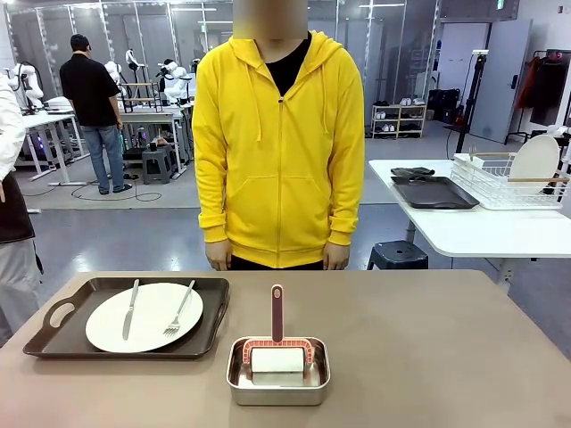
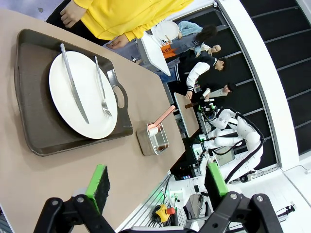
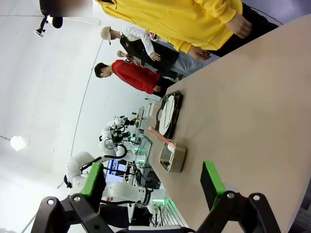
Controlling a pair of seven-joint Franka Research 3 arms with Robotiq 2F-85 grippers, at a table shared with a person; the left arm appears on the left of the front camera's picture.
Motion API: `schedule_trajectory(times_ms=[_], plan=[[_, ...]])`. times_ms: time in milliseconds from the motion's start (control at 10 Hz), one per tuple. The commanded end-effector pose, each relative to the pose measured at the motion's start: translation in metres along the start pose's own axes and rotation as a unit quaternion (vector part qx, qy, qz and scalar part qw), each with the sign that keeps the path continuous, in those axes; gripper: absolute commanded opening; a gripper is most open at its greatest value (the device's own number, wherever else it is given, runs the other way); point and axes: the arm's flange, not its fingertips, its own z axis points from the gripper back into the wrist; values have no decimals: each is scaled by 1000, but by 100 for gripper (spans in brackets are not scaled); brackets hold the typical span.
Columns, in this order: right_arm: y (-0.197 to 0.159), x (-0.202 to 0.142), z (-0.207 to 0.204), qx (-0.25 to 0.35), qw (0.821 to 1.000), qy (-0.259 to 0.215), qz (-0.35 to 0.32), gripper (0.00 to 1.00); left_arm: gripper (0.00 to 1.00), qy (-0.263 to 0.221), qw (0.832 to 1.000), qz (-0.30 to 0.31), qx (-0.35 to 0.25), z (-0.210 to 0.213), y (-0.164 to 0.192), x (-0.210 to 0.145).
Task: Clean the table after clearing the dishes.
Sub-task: When the right (or left) Handle tray is removed, use the right hand (or left hand) to clean the right (or left) side of the table with the Lint Roller.
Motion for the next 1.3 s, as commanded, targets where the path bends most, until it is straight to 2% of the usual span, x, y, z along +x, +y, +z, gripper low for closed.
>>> schedule_trajectory(times_ms=[0,1200], plan=[[2,-1,-1,-2,1000,9,-1,100,100,-2,1000,-3,1,2,-1,-1],[2,-1,-1,-2,1000,9,-1,100,100,-2,1000,-3,1,2,-1,-1]])
